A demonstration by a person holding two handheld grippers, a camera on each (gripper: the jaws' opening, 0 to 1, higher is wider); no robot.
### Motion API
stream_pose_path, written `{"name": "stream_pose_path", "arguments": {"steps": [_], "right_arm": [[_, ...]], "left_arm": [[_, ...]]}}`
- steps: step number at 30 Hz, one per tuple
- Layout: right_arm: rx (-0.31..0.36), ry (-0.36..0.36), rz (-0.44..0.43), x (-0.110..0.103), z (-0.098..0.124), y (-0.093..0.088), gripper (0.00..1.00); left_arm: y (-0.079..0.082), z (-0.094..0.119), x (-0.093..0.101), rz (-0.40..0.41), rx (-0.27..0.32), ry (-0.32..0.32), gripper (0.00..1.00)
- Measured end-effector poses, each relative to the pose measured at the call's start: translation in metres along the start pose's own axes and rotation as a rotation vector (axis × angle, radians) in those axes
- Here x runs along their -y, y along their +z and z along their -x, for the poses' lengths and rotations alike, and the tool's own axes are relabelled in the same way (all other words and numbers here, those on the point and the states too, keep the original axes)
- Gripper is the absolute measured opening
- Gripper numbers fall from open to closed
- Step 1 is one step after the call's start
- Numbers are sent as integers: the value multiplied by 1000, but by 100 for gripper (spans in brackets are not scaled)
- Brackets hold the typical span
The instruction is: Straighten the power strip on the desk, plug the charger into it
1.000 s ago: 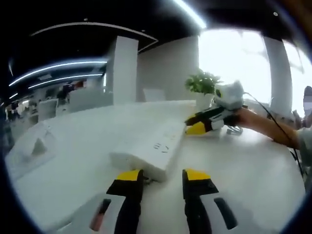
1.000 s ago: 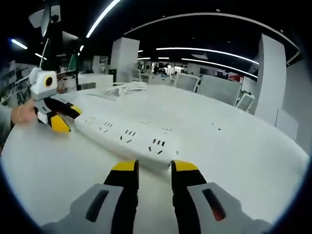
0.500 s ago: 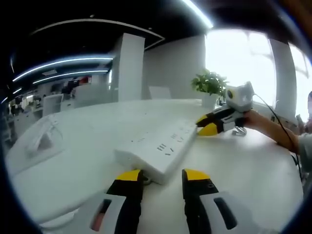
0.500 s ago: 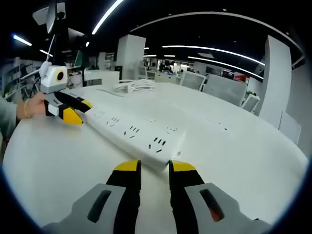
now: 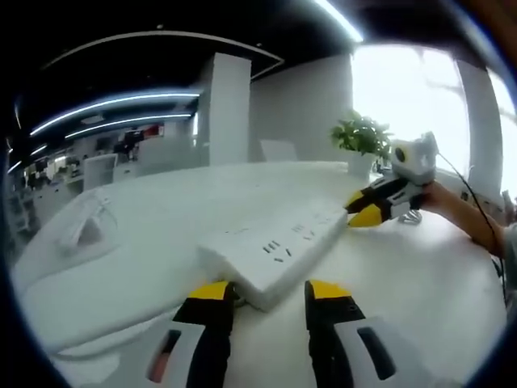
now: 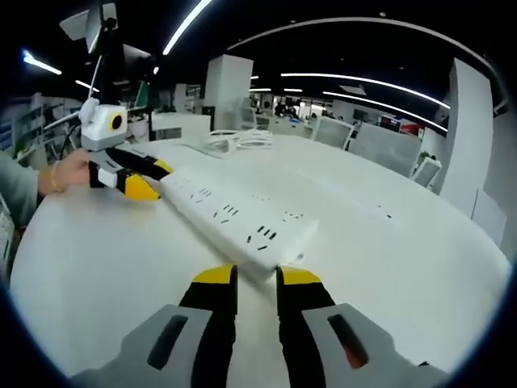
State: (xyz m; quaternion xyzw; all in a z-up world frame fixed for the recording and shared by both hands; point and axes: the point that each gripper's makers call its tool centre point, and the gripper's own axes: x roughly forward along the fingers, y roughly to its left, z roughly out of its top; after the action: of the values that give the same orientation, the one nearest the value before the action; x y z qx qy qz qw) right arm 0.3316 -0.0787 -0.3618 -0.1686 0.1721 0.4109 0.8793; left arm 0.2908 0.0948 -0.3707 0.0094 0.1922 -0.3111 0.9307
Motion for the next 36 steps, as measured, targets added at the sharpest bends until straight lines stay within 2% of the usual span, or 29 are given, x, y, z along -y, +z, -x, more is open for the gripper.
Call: {"name": "stream_pose_path", "arguments": {"steps": [7, 16, 24, 28, 36], "right_arm": [[-10, 21, 30, -12, -2, 2, 19], [10, 64, -6, -25, -4, 3, 17], [11, 66, -6, -23, -5, 2, 17], [7, 67, 7, -23, -5, 1, 18], [11, 71, -15, -22, -6, 1, 17]], "left_arm": [[1, 1, -11, 23, 12, 30, 37], [4, 1, -24, 38, 23, 66, 35], [3, 1, -23, 33, 22, 68, 36], [3, 0, -20, 28, 21, 64, 41], [1, -3, -21, -6, 15, 78, 41]]}}
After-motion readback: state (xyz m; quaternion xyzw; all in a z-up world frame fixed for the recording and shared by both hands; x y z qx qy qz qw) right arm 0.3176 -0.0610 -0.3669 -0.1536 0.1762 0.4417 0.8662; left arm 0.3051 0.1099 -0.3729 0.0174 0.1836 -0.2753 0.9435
